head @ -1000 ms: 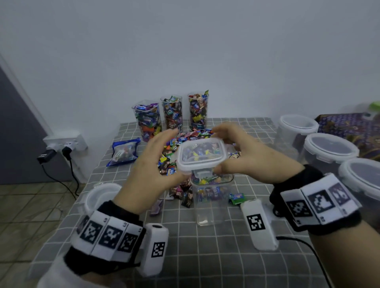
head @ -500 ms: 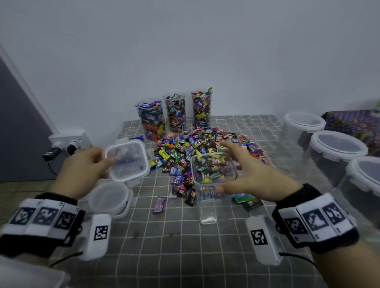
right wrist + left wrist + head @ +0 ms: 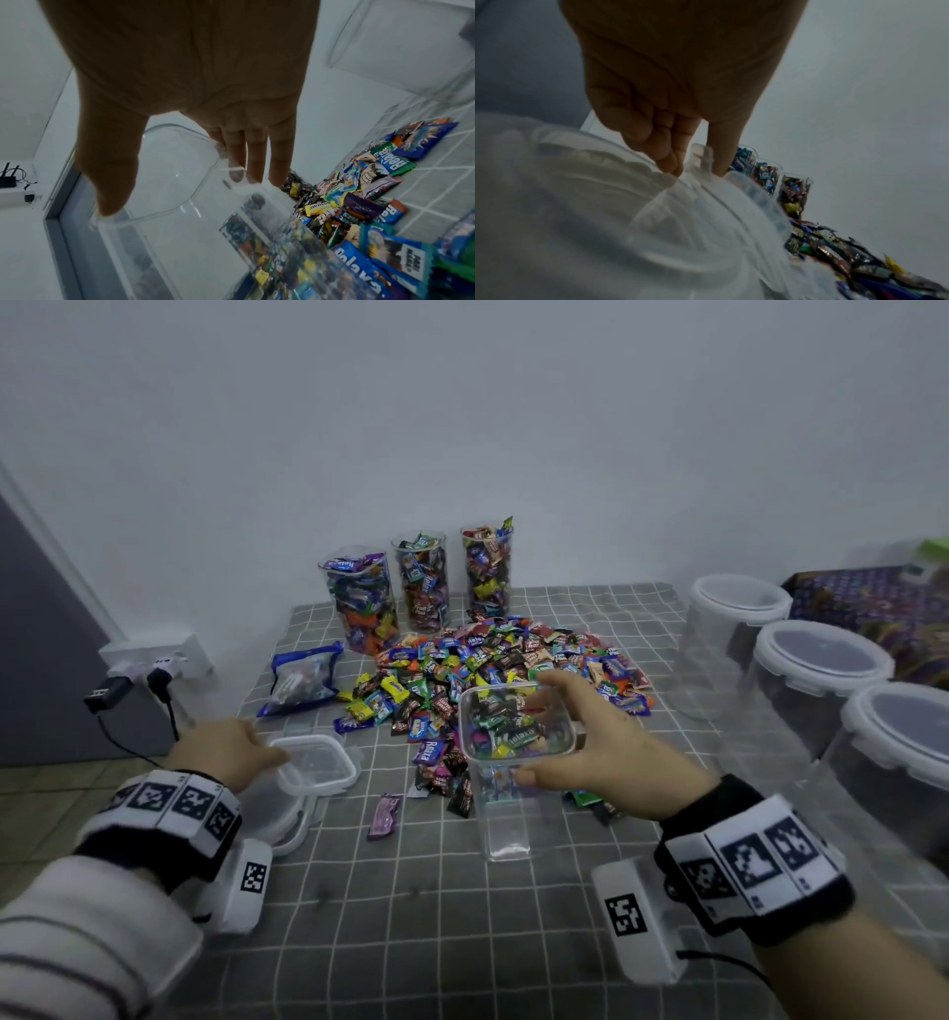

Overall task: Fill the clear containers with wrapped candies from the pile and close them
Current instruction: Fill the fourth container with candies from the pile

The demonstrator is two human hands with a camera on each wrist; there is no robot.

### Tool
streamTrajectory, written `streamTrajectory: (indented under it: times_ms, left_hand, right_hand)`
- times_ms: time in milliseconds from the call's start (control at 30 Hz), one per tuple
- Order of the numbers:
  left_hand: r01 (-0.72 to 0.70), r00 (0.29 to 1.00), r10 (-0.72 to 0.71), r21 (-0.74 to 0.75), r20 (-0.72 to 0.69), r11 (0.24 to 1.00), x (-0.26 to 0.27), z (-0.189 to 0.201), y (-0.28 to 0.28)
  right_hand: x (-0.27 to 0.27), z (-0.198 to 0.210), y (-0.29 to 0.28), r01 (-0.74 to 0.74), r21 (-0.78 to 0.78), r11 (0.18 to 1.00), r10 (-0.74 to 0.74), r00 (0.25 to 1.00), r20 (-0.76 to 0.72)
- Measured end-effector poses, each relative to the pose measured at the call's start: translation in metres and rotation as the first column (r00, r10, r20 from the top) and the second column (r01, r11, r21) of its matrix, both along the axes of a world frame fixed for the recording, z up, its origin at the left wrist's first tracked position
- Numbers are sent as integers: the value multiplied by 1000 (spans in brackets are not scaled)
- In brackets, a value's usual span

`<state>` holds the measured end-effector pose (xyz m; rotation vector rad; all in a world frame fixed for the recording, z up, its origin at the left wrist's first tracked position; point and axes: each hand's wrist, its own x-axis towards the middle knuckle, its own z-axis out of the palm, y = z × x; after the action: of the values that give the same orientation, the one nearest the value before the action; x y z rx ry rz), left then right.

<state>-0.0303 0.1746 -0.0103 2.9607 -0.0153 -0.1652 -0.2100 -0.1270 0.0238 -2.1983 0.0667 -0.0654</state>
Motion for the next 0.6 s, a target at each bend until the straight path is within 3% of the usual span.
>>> streamTrajectory:
  times_ms: [200,367,467,600]
  left_hand:
    - [13,999,-16,90,31,996,-9,11,-12]
    - [154,984,-158,61,85,986,-12,26,-37]
    - [291,955,-292,20,52,956,-6,27,-57]
    - [426,905,-426,-15,-2,905,1,20,-91]
  right_hand:
    - [0,-4,-4,-47,23,999,48,998,-41]
    - [2,-9,-19,-236,-154,960,186,941,-284]
    - [12,-15,-28,-229,-328,916,110,932,-344]
    - [39,-30,-48,-61,-423,904,-90,940,-328]
